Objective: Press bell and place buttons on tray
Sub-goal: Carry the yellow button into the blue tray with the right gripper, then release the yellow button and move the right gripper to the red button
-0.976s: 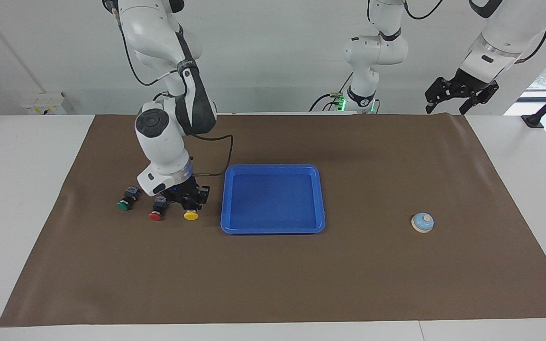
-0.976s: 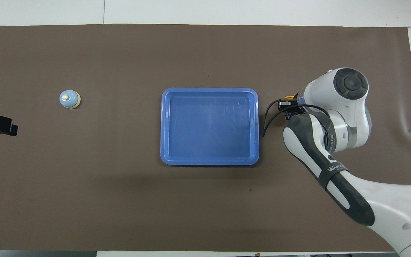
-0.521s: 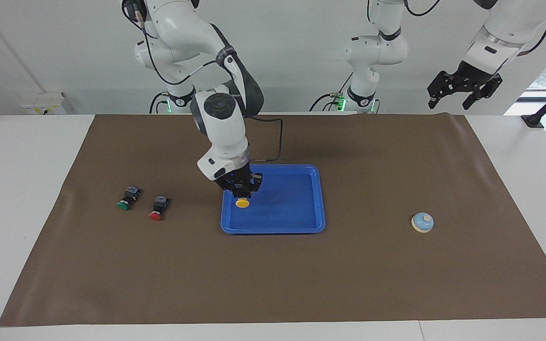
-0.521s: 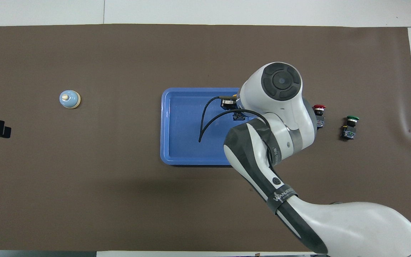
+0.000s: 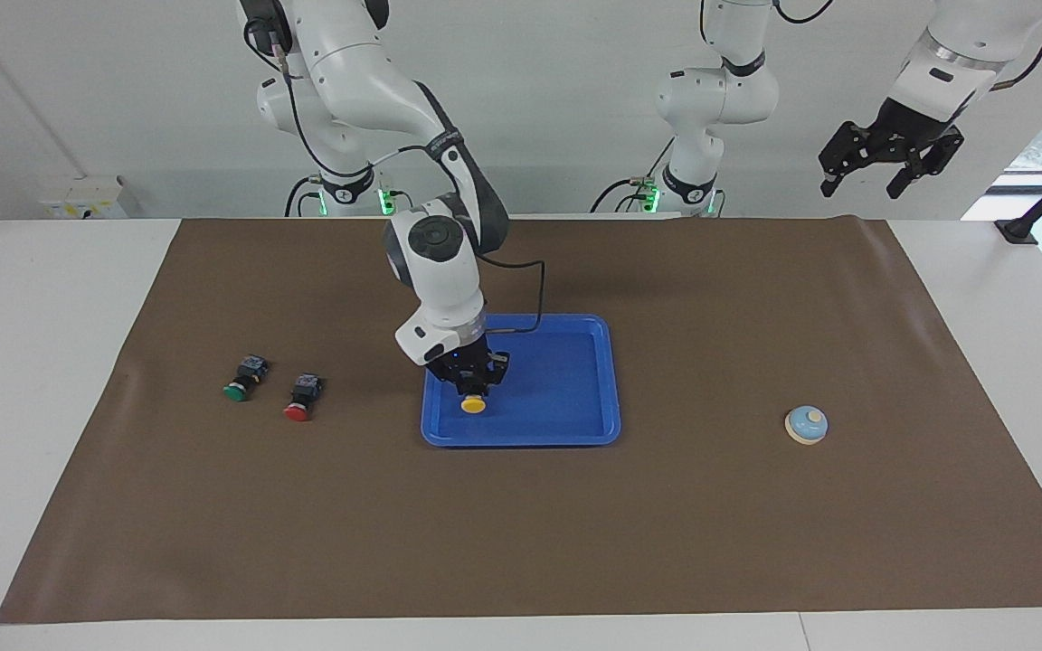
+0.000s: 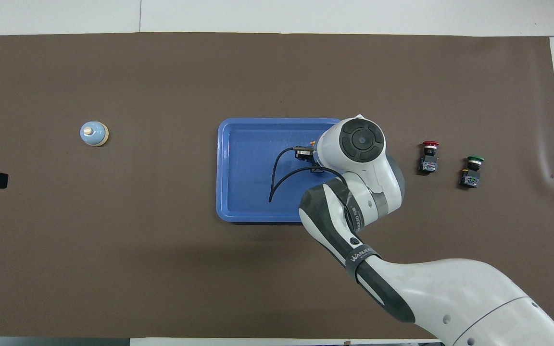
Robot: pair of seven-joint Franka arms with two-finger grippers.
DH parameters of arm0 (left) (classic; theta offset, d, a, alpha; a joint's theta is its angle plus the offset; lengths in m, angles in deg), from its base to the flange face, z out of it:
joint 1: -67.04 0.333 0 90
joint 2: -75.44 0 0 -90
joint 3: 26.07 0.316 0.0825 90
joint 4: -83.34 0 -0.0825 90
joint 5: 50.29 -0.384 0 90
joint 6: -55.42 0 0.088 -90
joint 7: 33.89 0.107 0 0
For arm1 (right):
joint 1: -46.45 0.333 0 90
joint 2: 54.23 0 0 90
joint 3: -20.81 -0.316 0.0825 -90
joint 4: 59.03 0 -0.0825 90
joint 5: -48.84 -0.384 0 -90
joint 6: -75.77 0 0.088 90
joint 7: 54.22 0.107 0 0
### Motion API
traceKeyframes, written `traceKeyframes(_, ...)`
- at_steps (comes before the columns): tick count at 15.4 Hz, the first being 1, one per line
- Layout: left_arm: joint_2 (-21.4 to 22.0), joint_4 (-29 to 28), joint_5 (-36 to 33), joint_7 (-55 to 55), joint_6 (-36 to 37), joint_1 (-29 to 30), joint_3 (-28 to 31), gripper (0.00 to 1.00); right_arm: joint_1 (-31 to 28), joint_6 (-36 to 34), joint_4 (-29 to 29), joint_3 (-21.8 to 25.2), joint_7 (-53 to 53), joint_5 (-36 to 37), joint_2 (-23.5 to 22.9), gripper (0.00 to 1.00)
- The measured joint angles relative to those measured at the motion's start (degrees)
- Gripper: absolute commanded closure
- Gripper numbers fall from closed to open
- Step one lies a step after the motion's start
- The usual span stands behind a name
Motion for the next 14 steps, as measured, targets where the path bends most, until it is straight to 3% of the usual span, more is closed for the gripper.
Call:
traceKeyframes(1, 0.0, 0.0, 0.0, 0.0, 0.0, 0.0, 0.0, 0.00, 0.1, 0.0, -0.2, 0.0, 0.0, 0.0, 0.0, 1.00)
traceKeyframes(2, 0.0, 0.0, 0.0, 0.0, 0.0, 0.0, 0.0, 0.00, 0.1, 0.0, -0.3, -0.1, 0.0, 0.0, 0.0, 0.91)
traceKeyframes(4, 0.0, 0.0, 0.0, 0.0, 0.0, 0.0, 0.0, 0.00, 0.1, 0.0, -0.6, -0.1, 0.0, 0.0, 0.0, 0.38)
traceKeyframes(5, 0.0, 0.0, 0.0, 0.0, 0.0, 0.0, 0.0, 0.00, 0.1, 0.0, -0.9, -0.1, 0.0, 0.0, 0.0, 0.07)
traceKeyframes(6, 0.0, 0.0, 0.0, 0.0, 0.0, 0.0, 0.0, 0.00, 0.1, 0.0, -1.1, -0.1, 0.0, 0.0, 0.0, 0.00)
traceKeyframes(11, 0.0, 0.0, 0.0, 0.0, 0.0, 0.0, 0.0, 0.00, -0.1, -0.3, -0.9, 0.0, 0.8, 0.0, 0.4, 0.00)
traceKeyframes(14, 0.0, 0.0, 0.0, 0.0, 0.0, 0.0, 0.0, 0.00, -1.3, -4.4, 0.9, 0.6, 1.5, 0.0, 2.8, 0.00)
